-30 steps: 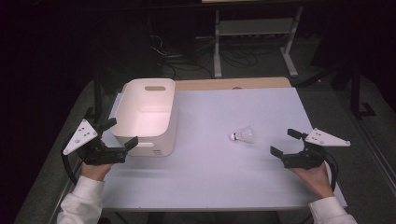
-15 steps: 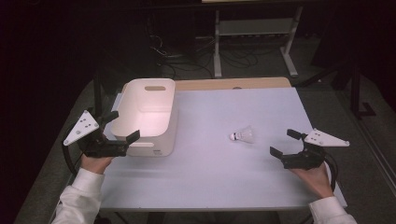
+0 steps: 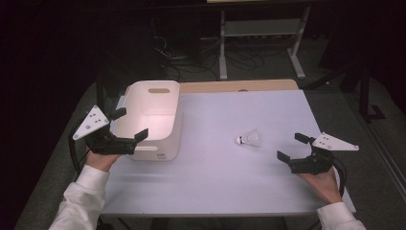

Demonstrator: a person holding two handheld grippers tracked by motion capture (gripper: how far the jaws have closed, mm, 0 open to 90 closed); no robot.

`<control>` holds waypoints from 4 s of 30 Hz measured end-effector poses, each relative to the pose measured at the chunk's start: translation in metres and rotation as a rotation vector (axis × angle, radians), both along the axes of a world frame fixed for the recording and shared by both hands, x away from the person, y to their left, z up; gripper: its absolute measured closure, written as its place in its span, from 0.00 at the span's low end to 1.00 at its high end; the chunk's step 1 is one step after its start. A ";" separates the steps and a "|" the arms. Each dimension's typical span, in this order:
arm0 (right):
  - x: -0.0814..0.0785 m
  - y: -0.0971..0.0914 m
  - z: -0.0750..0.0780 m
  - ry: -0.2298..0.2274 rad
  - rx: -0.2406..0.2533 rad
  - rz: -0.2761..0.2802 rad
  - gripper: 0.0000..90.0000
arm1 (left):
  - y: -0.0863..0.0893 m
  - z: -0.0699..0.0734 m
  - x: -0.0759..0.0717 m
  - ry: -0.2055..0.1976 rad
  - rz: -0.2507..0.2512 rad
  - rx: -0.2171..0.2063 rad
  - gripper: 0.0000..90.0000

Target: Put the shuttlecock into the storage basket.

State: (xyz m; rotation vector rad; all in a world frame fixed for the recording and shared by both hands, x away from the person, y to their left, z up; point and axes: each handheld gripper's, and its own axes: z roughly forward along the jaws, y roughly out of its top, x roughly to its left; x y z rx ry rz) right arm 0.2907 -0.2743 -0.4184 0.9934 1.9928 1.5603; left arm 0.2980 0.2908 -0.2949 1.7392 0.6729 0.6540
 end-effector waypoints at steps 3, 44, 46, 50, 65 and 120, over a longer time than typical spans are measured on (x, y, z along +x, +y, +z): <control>0.000 0.000 0.000 -0.003 -0.004 -0.011 0.00 | -0.002 0.001 0.003 0.004 -0.011 -0.002 0.00; -0.002 0.000 -0.002 0.015 -0.008 0.016 0.00 | -0.063 0.024 0.054 0.104 -0.147 0.180 0.00; -0.003 0.000 -0.003 0.015 -0.006 0.018 0.00 | -0.066 0.025 0.056 0.111 -0.153 0.183 0.00; -0.002 0.000 -0.003 0.012 -0.007 0.020 0.00 | -0.072 0.024 0.061 0.126 -0.164 0.200 0.00; -0.003 0.000 -0.002 0.013 -0.002 0.023 0.00 | -0.088 0.027 0.068 0.145 -0.197 0.237 0.00; -0.006 -0.001 -0.004 0.019 -0.005 0.037 0.00 | -0.165 0.003 0.102 0.283 -0.374 0.489 0.00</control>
